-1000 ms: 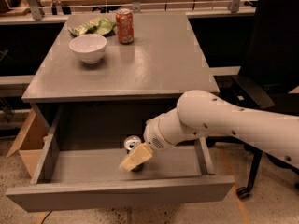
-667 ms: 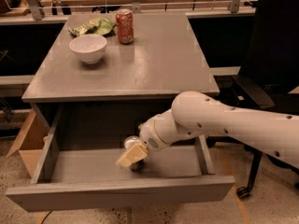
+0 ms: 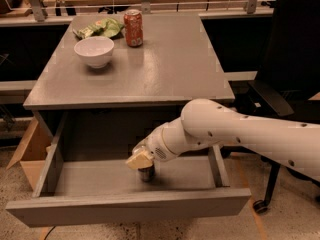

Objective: Pick redbull can from top drawer and place on counter

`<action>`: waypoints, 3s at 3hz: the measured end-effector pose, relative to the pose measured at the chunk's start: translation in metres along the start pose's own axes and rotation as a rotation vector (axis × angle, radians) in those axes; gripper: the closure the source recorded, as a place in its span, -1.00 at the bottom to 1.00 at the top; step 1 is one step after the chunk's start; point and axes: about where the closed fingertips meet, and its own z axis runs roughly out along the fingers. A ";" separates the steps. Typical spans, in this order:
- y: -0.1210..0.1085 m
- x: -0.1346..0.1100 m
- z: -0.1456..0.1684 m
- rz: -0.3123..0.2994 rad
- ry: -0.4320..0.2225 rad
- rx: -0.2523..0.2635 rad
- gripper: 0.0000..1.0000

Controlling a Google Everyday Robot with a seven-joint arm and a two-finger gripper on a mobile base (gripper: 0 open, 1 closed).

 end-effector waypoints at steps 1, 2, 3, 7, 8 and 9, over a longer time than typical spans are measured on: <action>-0.001 0.006 -0.028 0.018 -0.003 0.036 0.76; -0.017 0.021 -0.083 0.033 0.015 0.096 1.00; -0.017 0.021 -0.083 0.033 0.015 0.096 1.00; -0.060 -0.081 -0.191 -0.131 -0.197 0.252 1.00; -0.059 -0.101 -0.208 -0.135 -0.213 0.255 1.00; -0.054 -0.126 -0.232 -0.139 -0.227 0.283 1.00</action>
Offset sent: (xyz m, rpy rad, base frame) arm -0.0015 -0.1445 0.0740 -0.0830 -0.0565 -0.1566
